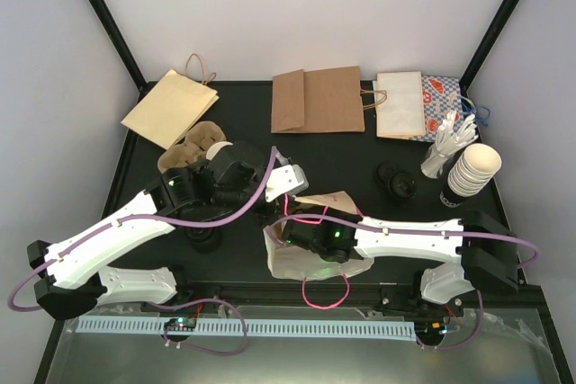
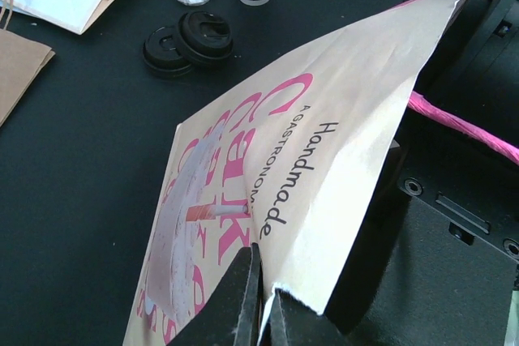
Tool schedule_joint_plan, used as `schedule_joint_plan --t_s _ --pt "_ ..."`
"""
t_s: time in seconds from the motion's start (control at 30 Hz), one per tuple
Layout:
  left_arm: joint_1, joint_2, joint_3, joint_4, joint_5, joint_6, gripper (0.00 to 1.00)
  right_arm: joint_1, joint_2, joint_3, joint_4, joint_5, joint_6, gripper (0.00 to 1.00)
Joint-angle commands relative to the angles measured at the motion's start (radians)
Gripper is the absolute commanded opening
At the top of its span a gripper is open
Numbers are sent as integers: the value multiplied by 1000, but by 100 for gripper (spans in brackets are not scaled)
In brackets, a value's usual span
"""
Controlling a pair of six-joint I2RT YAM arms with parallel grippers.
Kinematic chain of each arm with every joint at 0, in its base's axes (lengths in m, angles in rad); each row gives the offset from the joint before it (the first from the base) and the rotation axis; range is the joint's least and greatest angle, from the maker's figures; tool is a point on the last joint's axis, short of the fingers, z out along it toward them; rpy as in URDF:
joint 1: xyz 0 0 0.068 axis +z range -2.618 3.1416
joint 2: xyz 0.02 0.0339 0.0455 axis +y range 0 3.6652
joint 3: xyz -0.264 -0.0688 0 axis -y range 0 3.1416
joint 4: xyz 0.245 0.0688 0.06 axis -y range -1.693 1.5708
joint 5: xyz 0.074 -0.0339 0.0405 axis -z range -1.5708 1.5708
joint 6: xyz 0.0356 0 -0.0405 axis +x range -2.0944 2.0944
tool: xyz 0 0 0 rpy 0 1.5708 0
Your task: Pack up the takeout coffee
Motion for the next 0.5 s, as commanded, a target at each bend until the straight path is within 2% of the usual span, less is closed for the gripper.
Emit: schedule_joint_plan --t_s 0.0,0.47 --pt "-5 -38 34 93 103 -9 2 -8 3 -3 27 -18 -7 1" --pt "-5 -62 14 124 145 -9 2 -9 -17 -8 27 -14 -7 1"
